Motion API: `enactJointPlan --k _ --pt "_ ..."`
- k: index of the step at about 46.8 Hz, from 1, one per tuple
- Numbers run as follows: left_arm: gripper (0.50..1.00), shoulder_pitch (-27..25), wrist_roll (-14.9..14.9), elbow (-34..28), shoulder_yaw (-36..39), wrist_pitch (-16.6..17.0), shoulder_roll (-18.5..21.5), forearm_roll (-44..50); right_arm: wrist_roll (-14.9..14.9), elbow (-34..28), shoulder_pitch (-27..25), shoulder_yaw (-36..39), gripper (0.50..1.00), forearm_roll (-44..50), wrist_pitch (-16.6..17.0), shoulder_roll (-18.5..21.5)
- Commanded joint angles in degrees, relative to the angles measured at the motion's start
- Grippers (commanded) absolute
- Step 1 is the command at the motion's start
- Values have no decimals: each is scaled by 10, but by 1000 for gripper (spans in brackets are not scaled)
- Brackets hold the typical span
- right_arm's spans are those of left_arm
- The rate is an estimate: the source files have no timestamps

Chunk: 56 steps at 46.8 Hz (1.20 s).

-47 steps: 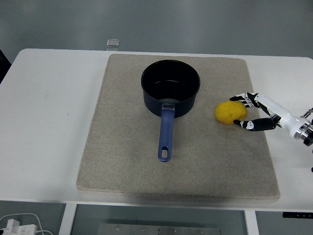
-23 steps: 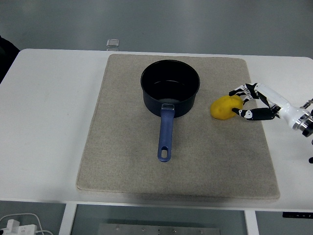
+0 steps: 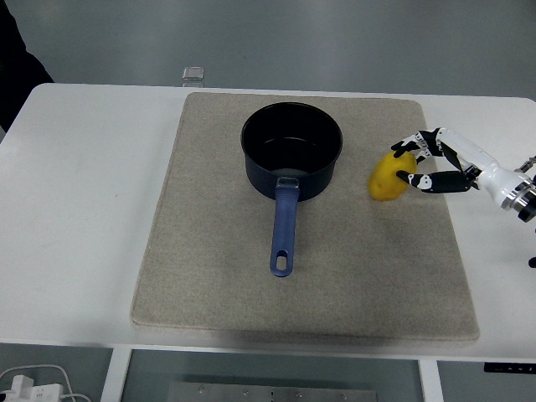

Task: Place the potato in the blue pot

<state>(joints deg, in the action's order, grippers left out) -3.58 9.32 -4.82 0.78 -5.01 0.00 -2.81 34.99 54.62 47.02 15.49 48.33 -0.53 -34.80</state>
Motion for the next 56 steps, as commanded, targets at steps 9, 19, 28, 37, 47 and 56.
enactJointPlan --k 9,19,28,37,47,56 --pt "996 0 0 1 0 0 0 0 0 6 6 2 500 -8 1 -11" --pt "996 0 0 -1 0 0 0 0 0 6 13 3 500 -9 0 -14" --pt "996 0 0 0 0 0 0 0 0 6 29 2 500 -10 0 -14" --pt "996 0 0 -1 0 0 0 0 0 6 45 -1 500 -39 3 -15" --pt "996 0 0 -1 0 0 0 0 0 6 58 -1 500 -53 10 -18" --pt "996 0 0 -1 0 0 0 0 0 6 69 -2 500 -61 10 -17"
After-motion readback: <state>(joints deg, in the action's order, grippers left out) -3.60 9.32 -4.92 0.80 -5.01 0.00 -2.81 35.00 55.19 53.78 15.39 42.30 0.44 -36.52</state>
